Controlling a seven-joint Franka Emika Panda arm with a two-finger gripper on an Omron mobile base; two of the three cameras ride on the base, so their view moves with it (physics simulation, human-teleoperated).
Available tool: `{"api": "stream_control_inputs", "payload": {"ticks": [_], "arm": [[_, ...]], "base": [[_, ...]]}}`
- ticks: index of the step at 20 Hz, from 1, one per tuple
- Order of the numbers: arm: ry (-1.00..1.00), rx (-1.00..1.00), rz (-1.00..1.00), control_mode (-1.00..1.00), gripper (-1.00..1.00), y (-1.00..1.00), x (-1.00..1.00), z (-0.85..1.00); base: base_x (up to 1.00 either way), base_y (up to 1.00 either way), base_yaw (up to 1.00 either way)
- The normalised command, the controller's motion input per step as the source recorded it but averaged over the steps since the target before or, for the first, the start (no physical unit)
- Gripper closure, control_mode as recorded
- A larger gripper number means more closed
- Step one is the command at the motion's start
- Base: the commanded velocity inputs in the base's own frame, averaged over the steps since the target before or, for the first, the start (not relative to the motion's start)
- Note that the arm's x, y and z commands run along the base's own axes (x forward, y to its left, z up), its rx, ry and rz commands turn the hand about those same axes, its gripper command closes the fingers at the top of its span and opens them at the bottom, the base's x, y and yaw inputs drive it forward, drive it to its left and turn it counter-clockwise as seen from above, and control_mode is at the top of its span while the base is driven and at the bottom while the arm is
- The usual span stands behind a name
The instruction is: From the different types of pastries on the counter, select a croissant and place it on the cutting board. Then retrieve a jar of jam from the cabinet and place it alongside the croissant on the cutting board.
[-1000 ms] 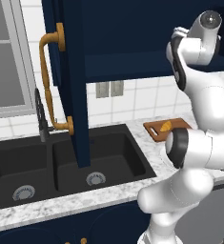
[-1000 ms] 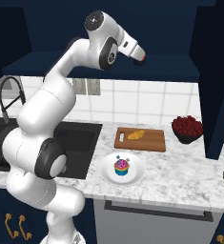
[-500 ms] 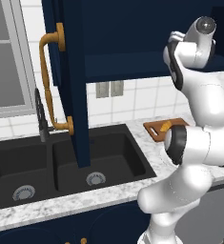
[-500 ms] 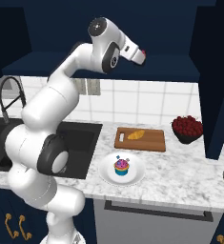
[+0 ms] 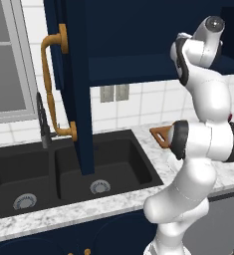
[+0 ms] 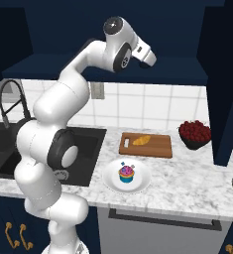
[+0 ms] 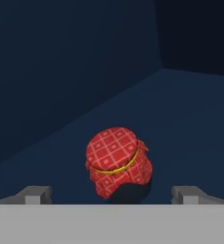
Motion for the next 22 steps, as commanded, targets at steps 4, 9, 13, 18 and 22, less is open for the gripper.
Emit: {"api": "stream_control_inputs", "payload": {"ticks": [4,9,13,18,22], "arm": [[0.12,0.0,0.03,-1.0,-1.0,-0.08,0.12,0.03],[0.0,0.0,0.0,-1.0,-1.0,0.0,0.04,0.0],[0.0,0.0,0.0,-1.0,-1.0,-0.02,0.1,0.0],[-0.01,0.0,0.0,-1.0,-1.0,-0.1,0.05,-0.05],[0.0,0.0,0.0,-1.0,-1.0,-0.22,0.03,-0.04]], "base": [[0.0,0.0,0.0],[0.0,0.0,0.0],[0.0,0.0,0.0],[0.0,0.0,0.0],[0.0,0.0,0.0]]}}
